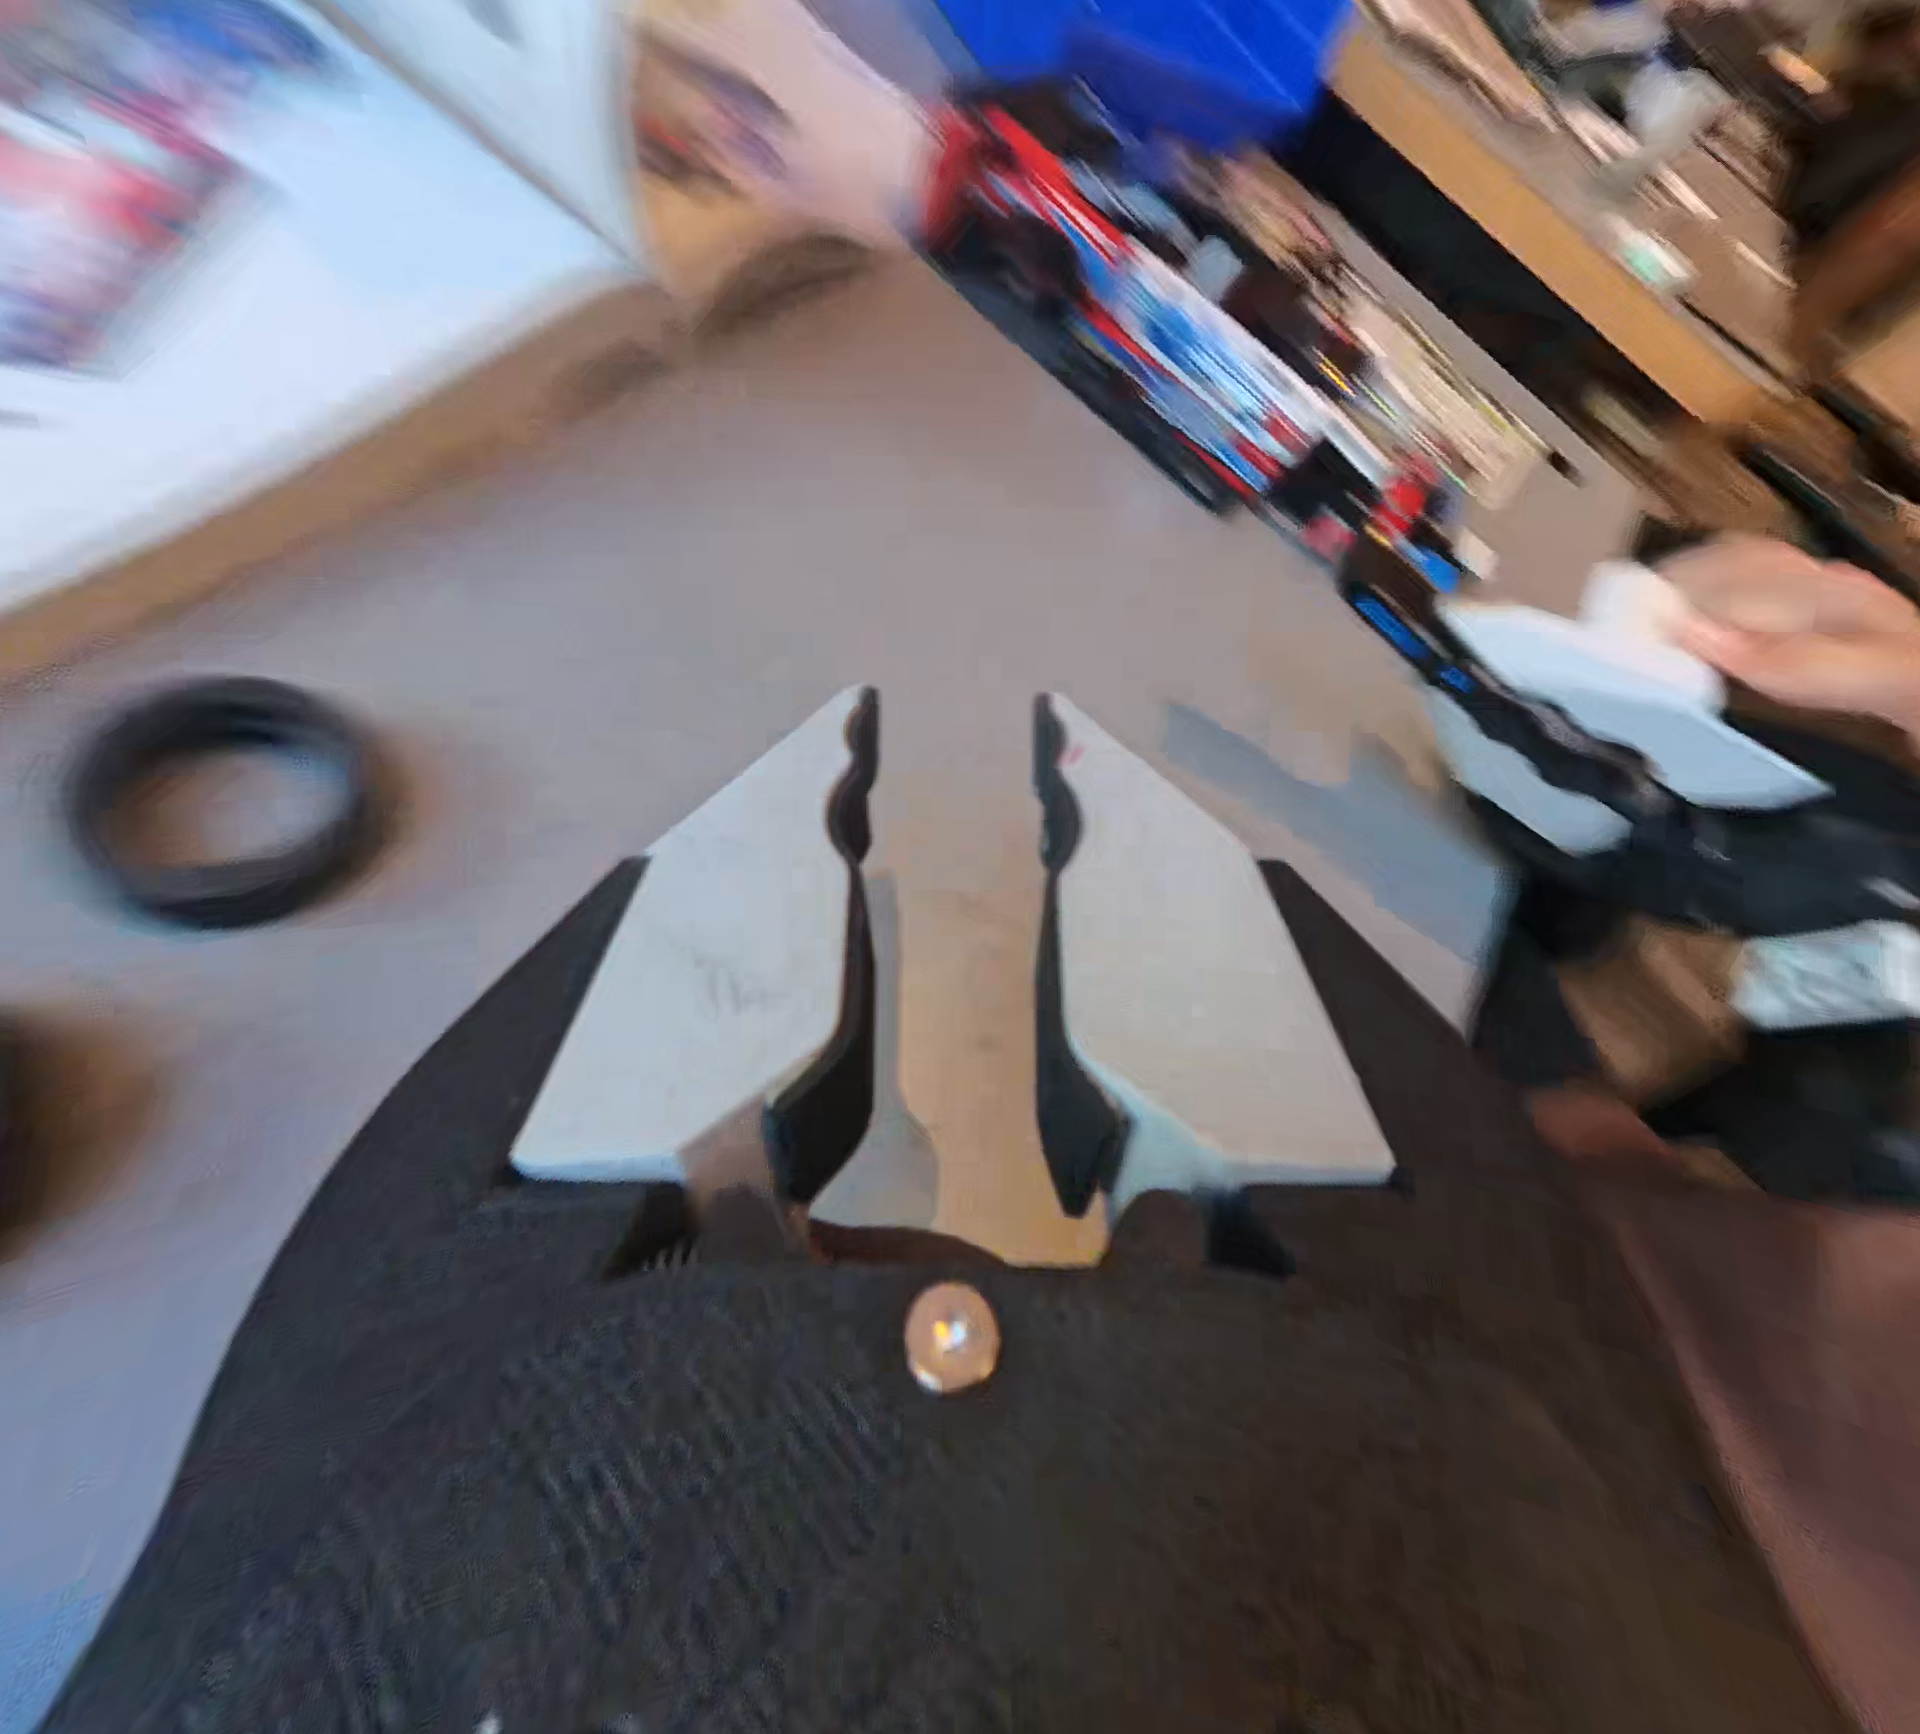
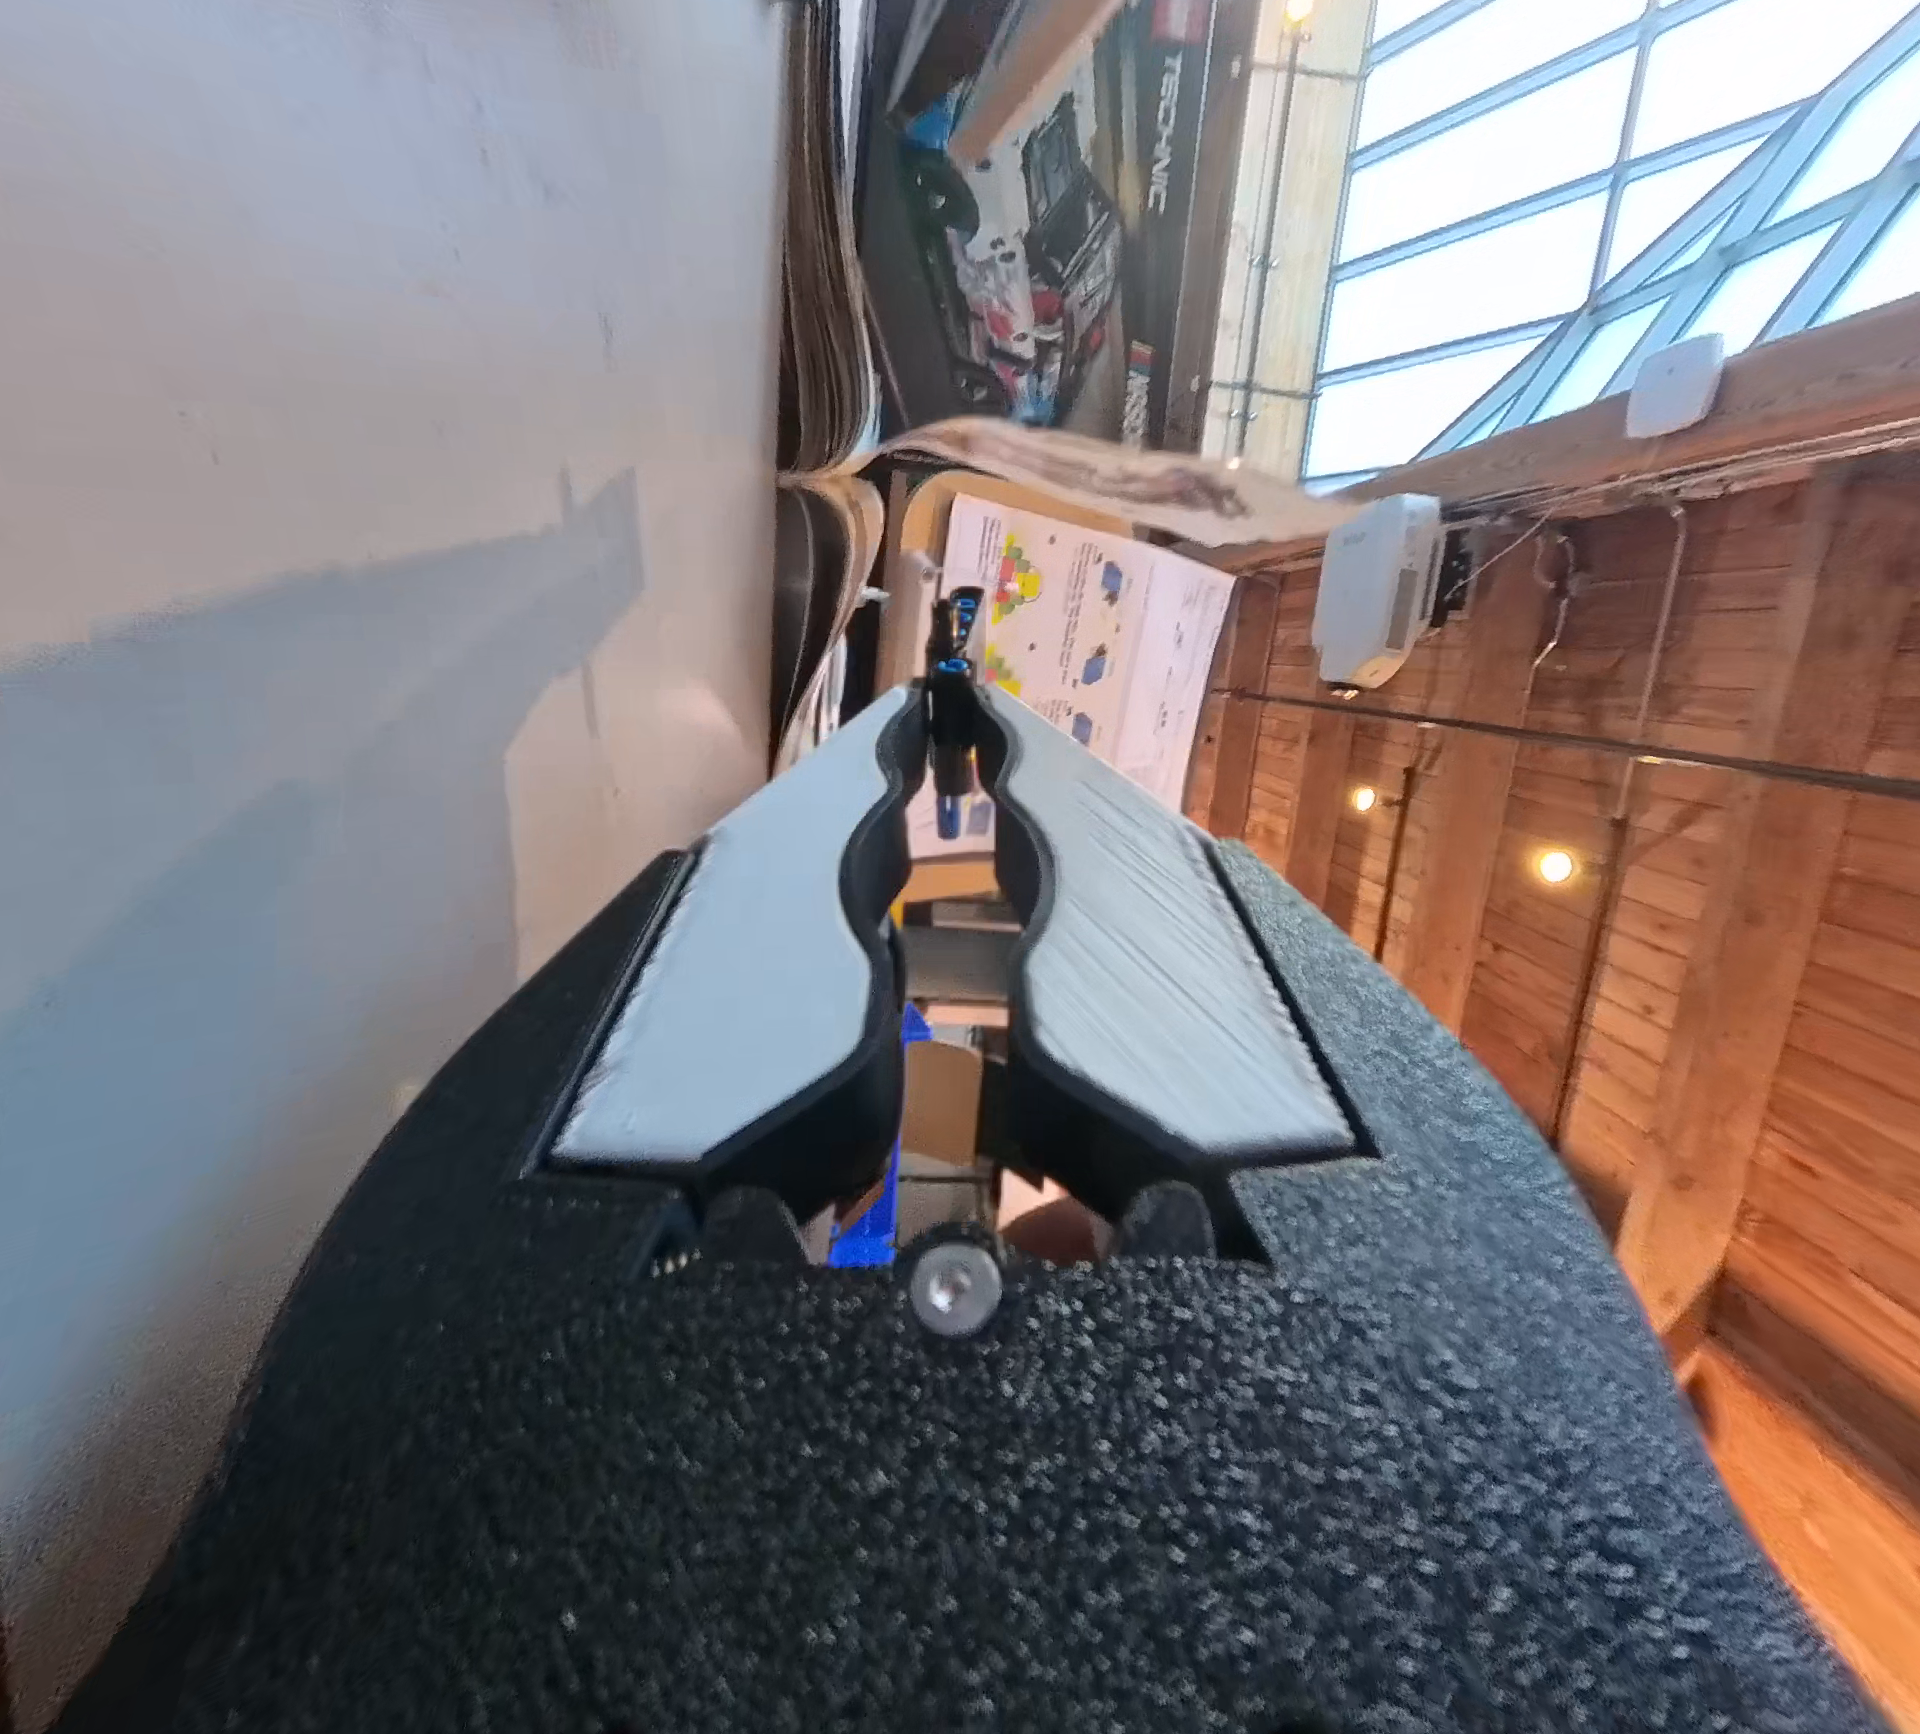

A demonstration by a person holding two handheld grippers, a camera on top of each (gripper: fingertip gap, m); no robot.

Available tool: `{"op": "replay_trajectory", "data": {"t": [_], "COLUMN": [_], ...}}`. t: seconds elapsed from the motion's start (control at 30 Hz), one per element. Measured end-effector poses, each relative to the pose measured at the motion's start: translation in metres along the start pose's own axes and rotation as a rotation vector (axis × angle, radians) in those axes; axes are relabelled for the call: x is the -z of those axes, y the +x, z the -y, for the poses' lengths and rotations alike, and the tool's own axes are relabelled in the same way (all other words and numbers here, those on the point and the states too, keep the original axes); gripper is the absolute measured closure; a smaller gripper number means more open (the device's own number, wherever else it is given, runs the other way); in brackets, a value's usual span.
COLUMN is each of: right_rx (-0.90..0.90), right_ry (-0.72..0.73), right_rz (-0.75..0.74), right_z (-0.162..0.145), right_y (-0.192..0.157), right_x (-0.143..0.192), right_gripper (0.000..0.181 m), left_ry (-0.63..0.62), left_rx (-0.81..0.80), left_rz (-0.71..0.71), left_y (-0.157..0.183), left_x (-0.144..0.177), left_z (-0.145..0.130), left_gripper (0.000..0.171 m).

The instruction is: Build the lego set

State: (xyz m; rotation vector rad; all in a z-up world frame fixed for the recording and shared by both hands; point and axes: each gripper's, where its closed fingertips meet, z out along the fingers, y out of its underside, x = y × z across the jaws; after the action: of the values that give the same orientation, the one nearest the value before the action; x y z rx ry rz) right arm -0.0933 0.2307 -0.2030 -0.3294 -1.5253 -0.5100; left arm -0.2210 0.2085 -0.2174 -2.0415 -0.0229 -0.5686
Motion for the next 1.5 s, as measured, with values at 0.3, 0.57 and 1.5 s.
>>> {"op": "replay_trajectory", "data": {"t": [0.3, 0.57, 1.5], "right_rx": [0.061, 0.022, 0.082], "right_ry": [0.139, 0.122, 0.177], "right_rz": [-0.023, 0.021, -0.103], "right_z": [0.041, 0.032, 0.054], "right_y": [-0.005, -0.015, 0.008], "right_x": [0.004, 0.002, 0.008], "right_gripper": [0.173, 0.173, 0.173], "left_ry": [-0.098, 0.196, -0.369], "left_rx": [0.033, -0.248, 0.061], "left_rz": [-0.330, 0.050, -0.708], "left_y": [0.052, 0.023, 0.109], "left_x": [-0.042, -0.102, -0.021], "left_z": [0.003, 0.176, -0.039], "left_gripper": [0.136, 0.170, 0.138]}}
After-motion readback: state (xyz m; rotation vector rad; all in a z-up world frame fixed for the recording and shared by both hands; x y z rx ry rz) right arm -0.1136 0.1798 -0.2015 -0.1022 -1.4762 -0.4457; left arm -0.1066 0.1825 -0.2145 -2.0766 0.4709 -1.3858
